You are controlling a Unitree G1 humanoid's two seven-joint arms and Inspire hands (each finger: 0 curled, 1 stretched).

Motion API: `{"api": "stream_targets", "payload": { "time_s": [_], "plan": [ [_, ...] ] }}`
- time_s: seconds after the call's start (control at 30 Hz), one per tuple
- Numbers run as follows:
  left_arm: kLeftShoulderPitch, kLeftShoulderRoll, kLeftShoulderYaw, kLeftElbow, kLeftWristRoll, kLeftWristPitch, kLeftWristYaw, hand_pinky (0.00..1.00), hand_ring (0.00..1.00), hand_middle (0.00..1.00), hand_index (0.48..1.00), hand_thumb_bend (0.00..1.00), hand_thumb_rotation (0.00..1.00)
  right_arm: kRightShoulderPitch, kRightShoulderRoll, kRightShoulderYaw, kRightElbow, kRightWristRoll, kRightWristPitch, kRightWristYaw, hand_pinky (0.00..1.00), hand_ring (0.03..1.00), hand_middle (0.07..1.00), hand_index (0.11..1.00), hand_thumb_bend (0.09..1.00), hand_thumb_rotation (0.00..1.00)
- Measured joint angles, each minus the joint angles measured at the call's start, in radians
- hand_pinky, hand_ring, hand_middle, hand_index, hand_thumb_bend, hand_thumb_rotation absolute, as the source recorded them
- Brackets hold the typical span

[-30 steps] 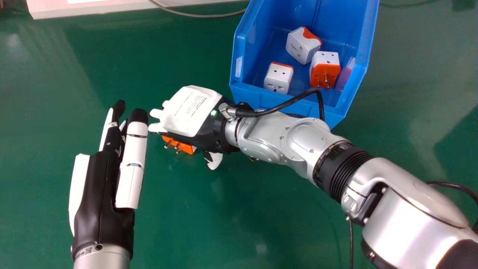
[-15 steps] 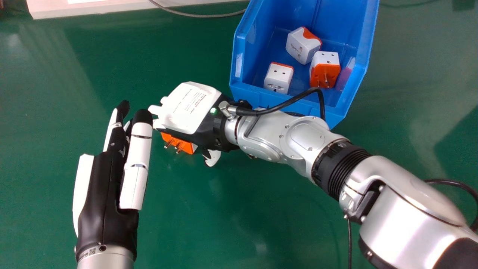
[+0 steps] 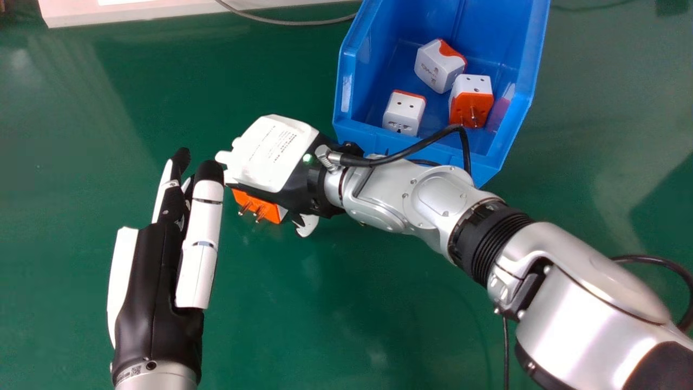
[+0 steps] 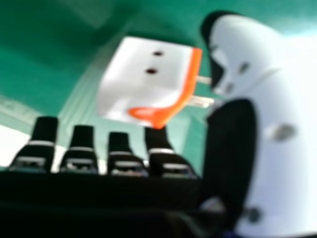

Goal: Pick all objects and put in blue box

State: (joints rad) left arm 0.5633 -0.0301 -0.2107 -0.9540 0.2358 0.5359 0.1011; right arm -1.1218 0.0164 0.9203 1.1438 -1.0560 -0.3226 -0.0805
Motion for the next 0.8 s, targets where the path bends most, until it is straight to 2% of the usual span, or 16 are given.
{"api": "stream_targets", "payload": {
  "time_s": [0.17,0.2,0.23,0.27,0.3,0.33,0.47,0.5,0.63,0.67,0.7,0.73,0.77,0.8],
  "plan": [
    [0.003,0.000,-0.002,-0.007,0.000,0.000,0.005,0.89,0.94,0.93,0.970,0.48,0.98,-0.001,0.002,0.001,0.021,-0.001,-0.020,-0.049,0.73,0.810,0.829,0.749,0.543,0.00],
    [0.004,0.000,-0.004,-0.009,0.000,0.000,0.006,0.89,0.94,0.93,0.970,0.48,0.98,-0.001,0.003,0.001,0.027,-0.001,-0.023,-0.059,0.69,0.772,0.780,0.696,0.538,0.02],
    [0.005,0.000,-0.005,-0.012,0.000,0.000,0.006,0.89,0.94,0.93,0.970,0.48,0.98,-0.001,0.003,0.001,0.031,-0.002,-0.028,-0.065,0.69,0.772,0.780,0.696,0.538,0.02],
    [0.005,0.000,-0.007,-0.013,0.000,0.000,0.007,0.89,0.94,0.93,0.970,0.48,0.98,-0.001,0.003,0.001,0.035,-0.002,-0.034,-0.072,0.61,0.678,0.703,0.655,0.536,0.02],
    [0.006,0.000,-0.009,-0.013,0.000,0.000,0.007,0.89,0.94,0.93,0.970,0.48,0.98,-0.001,0.003,0.001,0.037,-0.002,-0.037,-0.079,0.61,0.678,0.703,0.655,0.536,0.02],
    [0.007,0.000,-0.011,-0.014,0.000,0.000,0.007,0.89,0.94,0.93,0.970,0.48,0.98,-0.001,0.003,0.001,0.038,-0.002,-0.038,-0.089,0.52,0.576,0.639,0.620,0.533,0.01],
    [0.014,-0.001,-0.015,-0.020,0.000,0.000,0.009,0.89,0.94,0.93,0.970,0.48,0.98,-0.001,0.004,0.001,0.046,-0.002,-0.037,-0.131,0.52,0.576,0.639,0.620,0.533,0.01],
    [0.015,-0.001,-0.016,-0.022,0.000,0.000,0.010,0.89,0.94,0.93,0.970,0.48,0.98,-0.001,0.005,0.001,0.049,-0.003,-0.036,-0.143,0.44,0.484,0.605,0.590,0.533,0.01],
    [0.017,-0.004,-0.021,-0.027,0.000,0.001,0.016,0.89,0.94,0.93,0.970,0.48,0.98,-0.001,0.007,0.002,0.058,-0.014,-0.035,-0.183,0.44,0.484,0.605,0.590,0.533,0.01],
    [0.019,-0.005,-0.023,-0.028,0.000,0.001,0.017,0.89,0.94,0.93,0.970,0.48,0.98,-0.001,0.006,0.004,0.059,-0.015,-0.035,-0.192,0.36,0.401,0.512,0.566,0.530,0.03],
    [0.020,-0.007,-0.024,-0.029,0.000,0.001,0.020,0.89,0.94,0.93,0.970,0.48,0.98,-0.001,0.006,0.005,0.060,-0.016,-0.036,-0.202,0.36,0.401,0.512,0.566,0.530,0.03],
    [0.021,-0.008,-0.025,-0.029,0.000,0.001,0.023,0.89,0.94,0.93,0.970,0.47,0.98,-0.001,0.005,0.007,0.060,-0.017,-0.036,-0.210,0.30,0.335,0.438,0.547,0.527,0.05],
    [0.022,-0.010,-0.026,-0.029,0.000,0.001,0.026,0.89,0.94,0.93,0.970,0.47,0.98,-0.001,0.005,0.009,0.062,-0.019,-0.036,-0.216,0.30,0.335,0.438,0.547,0.527,0.05],
    [0.022,-0.012,-0.028,-0.029,0.000,0.001,0.028,0.89,0.94,0.94,0.970,0.47,0.99,-0.001,0.005,0.010,0.064,-0.019,-0.036,-0.221,0.25,0.283,0.379,0.532,0.525,0.06]
  ]
}}
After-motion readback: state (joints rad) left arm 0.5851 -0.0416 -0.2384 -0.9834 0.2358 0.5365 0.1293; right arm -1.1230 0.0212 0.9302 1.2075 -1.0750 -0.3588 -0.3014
